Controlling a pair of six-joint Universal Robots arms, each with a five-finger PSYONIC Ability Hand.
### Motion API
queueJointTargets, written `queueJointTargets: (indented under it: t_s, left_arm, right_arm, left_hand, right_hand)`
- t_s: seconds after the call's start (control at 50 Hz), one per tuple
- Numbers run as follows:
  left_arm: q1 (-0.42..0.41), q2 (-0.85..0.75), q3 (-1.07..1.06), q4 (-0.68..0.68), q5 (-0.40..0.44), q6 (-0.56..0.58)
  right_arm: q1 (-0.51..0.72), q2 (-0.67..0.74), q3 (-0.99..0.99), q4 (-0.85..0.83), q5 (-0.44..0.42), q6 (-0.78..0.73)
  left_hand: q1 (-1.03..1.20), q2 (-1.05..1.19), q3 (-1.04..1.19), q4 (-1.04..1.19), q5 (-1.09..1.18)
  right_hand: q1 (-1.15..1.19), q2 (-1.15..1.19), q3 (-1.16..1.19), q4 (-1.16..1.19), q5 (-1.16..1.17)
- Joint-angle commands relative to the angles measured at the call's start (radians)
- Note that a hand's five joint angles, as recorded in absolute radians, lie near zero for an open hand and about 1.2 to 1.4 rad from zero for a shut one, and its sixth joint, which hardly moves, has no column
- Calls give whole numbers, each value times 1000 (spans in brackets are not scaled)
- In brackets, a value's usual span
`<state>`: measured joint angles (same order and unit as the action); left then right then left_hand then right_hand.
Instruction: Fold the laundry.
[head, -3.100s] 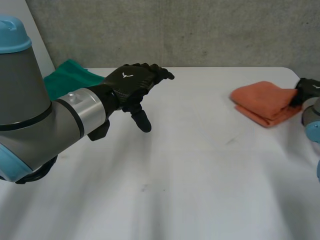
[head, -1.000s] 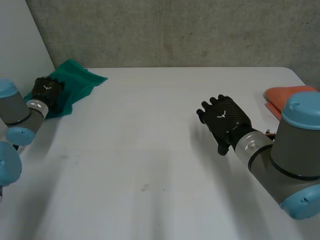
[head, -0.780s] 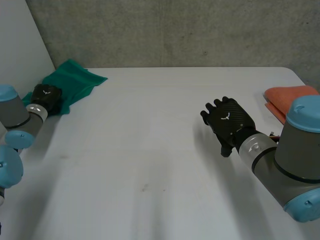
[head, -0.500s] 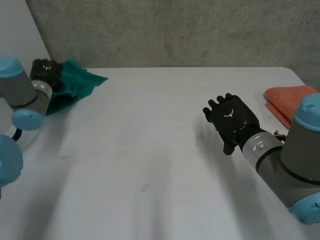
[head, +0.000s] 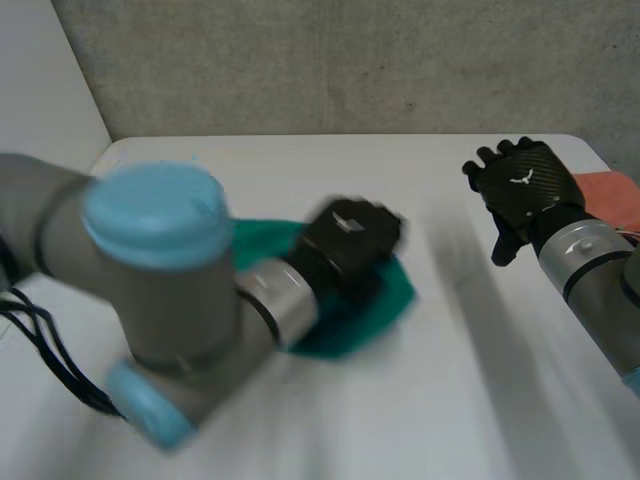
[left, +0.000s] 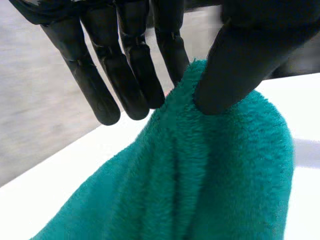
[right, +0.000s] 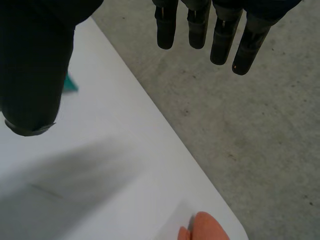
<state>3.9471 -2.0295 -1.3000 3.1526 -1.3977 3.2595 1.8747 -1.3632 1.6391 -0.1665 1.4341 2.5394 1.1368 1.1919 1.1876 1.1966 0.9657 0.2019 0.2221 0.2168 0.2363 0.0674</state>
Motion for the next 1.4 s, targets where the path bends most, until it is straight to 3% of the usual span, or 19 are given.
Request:
queueJointTargets:
  t_s: [0.02,0.08,0.18,0.36,0.5,0.62,0.8,1.02,1.1,1.22,1.26,1.28,1.3,1.38,1.4]
  left_arm:
    - [-155,-47,-12,75,-33,13]
    - [-129,-40,-10,73,-66,20]
    - [-8,-8,-22,52,-152,25]
    - [170,95,-139,7,-156,42]
    - [303,94,-203,7,-153,222]
    - [380,31,-203,26,-147,342]
    - [393,-110,-127,30,-43,350]
    - [393,-235,-35,36,-46,351]
    - [390,-256,-13,36,-46,351]
    - [382,-262,-4,38,-46,351]
    - [377,-258,-4,38,-46,351]
    - [377,-258,-4,37,-47,351]
    - [376,-256,-4,36,-49,351]
    - [356,-244,-15,35,-53,350]
    - [341,-236,-21,35,-55,350]
  right_arm:
    - [-11,1,-4,11,0,7]
    - [-11,1,-4,28,-6,5]
    - [-5,0,-7,73,-24,-2]
    - [-3,1,-25,283,-132,-7]
    - [1,3,-19,427,-161,2]
    - [18,10,45,389,-156,4]
    - [64,16,159,277,-144,-8]
    - [67,15,272,194,-132,9]
    - [67,16,320,108,-55,9]
    - [75,45,334,38,43,2]
    - [77,79,329,10,71,-5]
    - [77,85,326,5,78,-5]
    - [77,95,324,-7,87,-5]
    - [69,96,317,-21,81,-8]
    - [69,96,314,-21,78,-8]
  left_hand:
    - [-962,-1017,-1013,-1022,-966]
    - [-962,-1017,-1013,-1022,-966]
    - [-935,-990,-986,-995,-939]
    - [-894,-949,-945,-954,-897]
    - [-868,-923,-918,-927,-871]
    - [-827,-882,-877,-886,-830]
    - [-648,-703,-698,-707,-651]
    - [-372,-427,-422,-431,-375]
    - [-254,-309,-305,-314,-258]
    - [259,204,208,199,255]
    - [259,204,209,200,256]
    - [259,204,209,200,256]
    - [259,204,209,200,256]
    - [259,204,209,200,256]
    - [259,204,209,200,256]
  right_hand:
    - [-27,-48,-42,-62,-67]
    - [-27,-48,-42,-62,-67]
    - [-27,-48,-42,-62,-67]
    - [-27,-48,-42,-62,-67]
    - [-27,-48,-42,-62,-67]
    - [-27,-48,-42,-62,-67]
    - [-27,-48,-42,-62,-67]
    - [-27,-48,-42,-62,-67]
    - [-27,-48,-42,-62,-67]
    - [-27,-48,-42,-62,-67]
    - [-27,-48,-42,-62,-67]
    - [29,9,14,-5,-11]
    - [335,315,320,301,295]
    - [1192,1172,1177,1158,1152]
    - [1194,1174,1179,1160,1154]
